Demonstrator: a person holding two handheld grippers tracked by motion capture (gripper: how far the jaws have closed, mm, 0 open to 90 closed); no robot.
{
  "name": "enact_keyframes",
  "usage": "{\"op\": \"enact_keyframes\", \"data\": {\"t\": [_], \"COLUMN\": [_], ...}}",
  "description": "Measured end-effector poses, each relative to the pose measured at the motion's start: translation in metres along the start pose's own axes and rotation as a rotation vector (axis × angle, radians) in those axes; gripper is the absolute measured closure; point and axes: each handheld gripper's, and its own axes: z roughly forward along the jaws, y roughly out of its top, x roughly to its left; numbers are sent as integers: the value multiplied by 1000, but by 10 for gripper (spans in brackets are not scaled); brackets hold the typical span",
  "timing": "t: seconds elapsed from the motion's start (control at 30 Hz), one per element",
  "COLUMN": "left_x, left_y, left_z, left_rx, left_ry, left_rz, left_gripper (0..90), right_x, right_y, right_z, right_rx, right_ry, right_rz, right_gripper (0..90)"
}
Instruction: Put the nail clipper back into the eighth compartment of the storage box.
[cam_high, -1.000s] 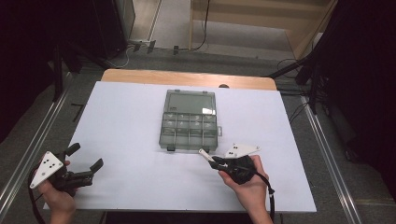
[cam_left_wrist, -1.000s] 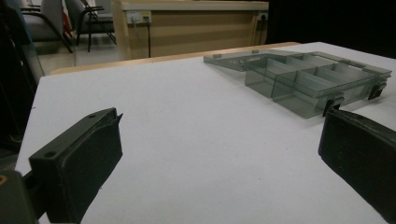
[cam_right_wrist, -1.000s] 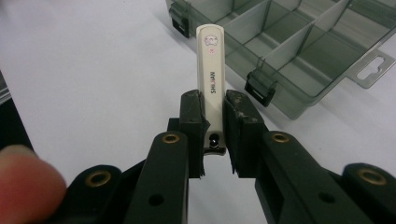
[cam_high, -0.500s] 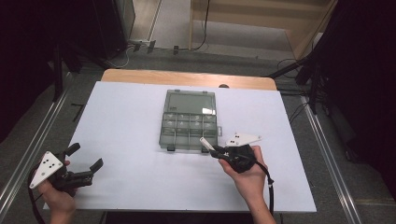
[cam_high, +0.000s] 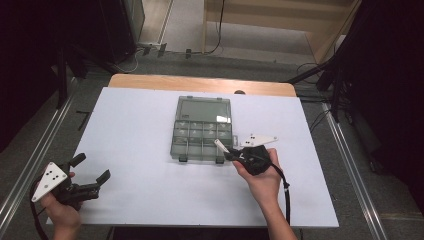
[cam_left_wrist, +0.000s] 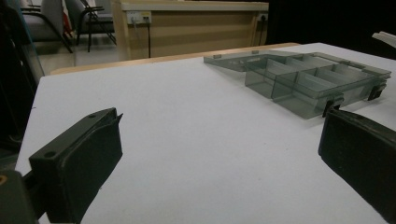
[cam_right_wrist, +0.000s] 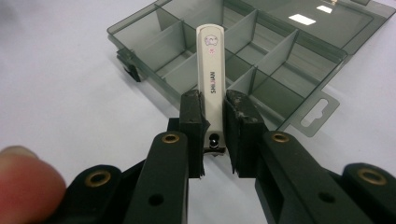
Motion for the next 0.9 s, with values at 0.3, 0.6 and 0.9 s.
{"op": "enact_keyframes", "data": {"t": [0.3,0.6,0.9], "left_x": [0,0,0], "left_y": [0,0,0], "left_z": [0,1,1], "left_rx": [0,1,3], "left_ry": [0,0,0], "left_rz": [-3,-1,0], "left_gripper": [0,0,0], "right_x": [-9,-12,-22], "right_y": [2,0,-1], "right_z": [15,24,30], "right_rx": [10,30,35], "right_ry": [-2,-29,-55], "right_rz": [24,32,51], "right_gripper": [794,794,791]}}
